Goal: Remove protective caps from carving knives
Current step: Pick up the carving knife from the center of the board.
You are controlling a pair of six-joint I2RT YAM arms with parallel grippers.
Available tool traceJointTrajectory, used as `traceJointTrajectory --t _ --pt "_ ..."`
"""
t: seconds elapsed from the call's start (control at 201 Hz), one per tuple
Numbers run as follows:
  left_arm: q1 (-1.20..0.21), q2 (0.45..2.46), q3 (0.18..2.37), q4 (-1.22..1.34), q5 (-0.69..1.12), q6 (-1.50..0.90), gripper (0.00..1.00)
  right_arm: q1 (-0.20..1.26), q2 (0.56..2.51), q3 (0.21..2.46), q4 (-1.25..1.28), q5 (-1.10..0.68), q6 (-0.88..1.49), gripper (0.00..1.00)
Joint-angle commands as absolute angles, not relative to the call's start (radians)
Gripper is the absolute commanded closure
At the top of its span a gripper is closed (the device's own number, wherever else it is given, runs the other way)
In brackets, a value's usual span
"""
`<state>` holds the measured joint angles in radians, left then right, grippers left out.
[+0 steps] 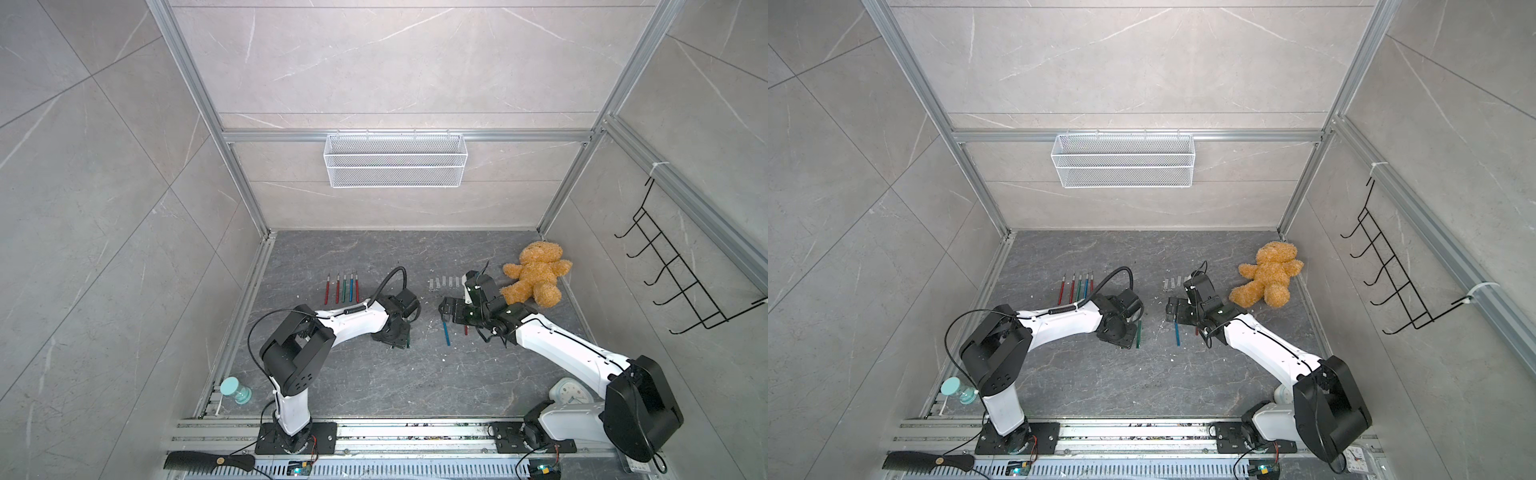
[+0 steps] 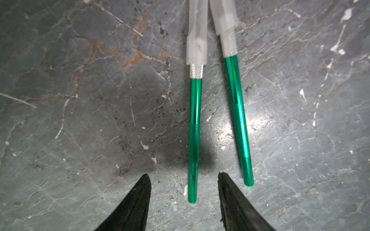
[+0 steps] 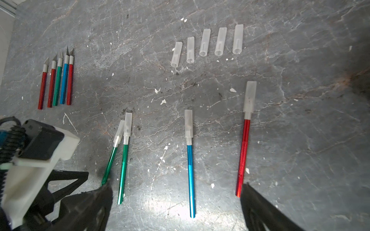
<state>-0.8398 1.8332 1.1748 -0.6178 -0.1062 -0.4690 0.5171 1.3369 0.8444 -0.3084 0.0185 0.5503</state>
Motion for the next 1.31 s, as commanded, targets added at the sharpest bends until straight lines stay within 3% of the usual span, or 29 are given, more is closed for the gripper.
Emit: traceJointTrajectory --t 0.0,0.778,1.301 --pt "-0.841 1.848 1.203 -0.599 -0.12 -0.477 0.47 0.522 1.314 0.822 -0.271 0.011 0.555 0.0" --pt "-0.841 1.904 1.194 -0.597 -0.098 -0.477 0.81 0.522 1.322 0.786 -0.204 -0.005 0.55 0.01" --pt "-0.841 1.836 1.149 -0.611 -0.136 -0.488 0.93 0.523 1.336 0.79 -0.202 -0.009 0.546 0.0"
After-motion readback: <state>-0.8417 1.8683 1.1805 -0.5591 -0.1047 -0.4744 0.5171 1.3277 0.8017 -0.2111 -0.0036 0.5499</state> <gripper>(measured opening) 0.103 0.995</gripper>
